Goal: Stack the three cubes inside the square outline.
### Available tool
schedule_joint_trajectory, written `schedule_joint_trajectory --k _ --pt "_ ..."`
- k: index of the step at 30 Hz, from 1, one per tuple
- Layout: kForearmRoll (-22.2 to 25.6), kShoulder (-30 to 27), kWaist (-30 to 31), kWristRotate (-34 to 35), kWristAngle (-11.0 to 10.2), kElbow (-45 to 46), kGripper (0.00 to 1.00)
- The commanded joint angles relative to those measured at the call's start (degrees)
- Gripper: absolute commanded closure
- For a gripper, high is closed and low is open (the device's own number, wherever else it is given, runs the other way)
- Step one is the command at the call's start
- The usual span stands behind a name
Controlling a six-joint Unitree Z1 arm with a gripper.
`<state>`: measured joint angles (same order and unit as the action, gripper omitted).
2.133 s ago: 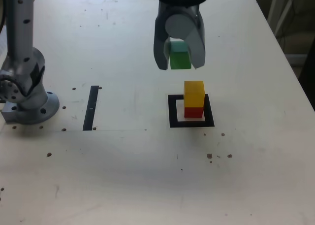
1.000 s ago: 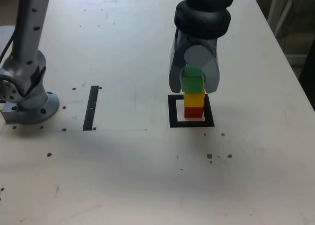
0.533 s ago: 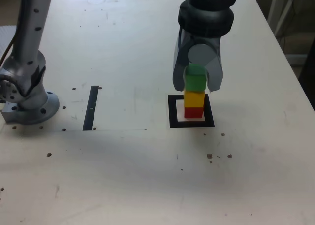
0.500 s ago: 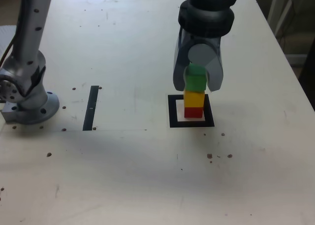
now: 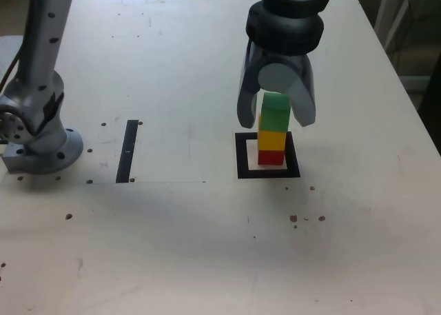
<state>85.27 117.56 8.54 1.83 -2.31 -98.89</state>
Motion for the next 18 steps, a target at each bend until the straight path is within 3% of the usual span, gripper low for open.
schedule_joint_trajectory --k 1,10,18 --pt "0.3 -1.5 -0.1 -0.1 -0.2 -0.1 0.01" --pt "1.3 -10.4 -0.1 0.0 1.0 1.4 0.01" --pt "0.7 -23.0 -0.1 0.8 0.1 16.7 0.01"
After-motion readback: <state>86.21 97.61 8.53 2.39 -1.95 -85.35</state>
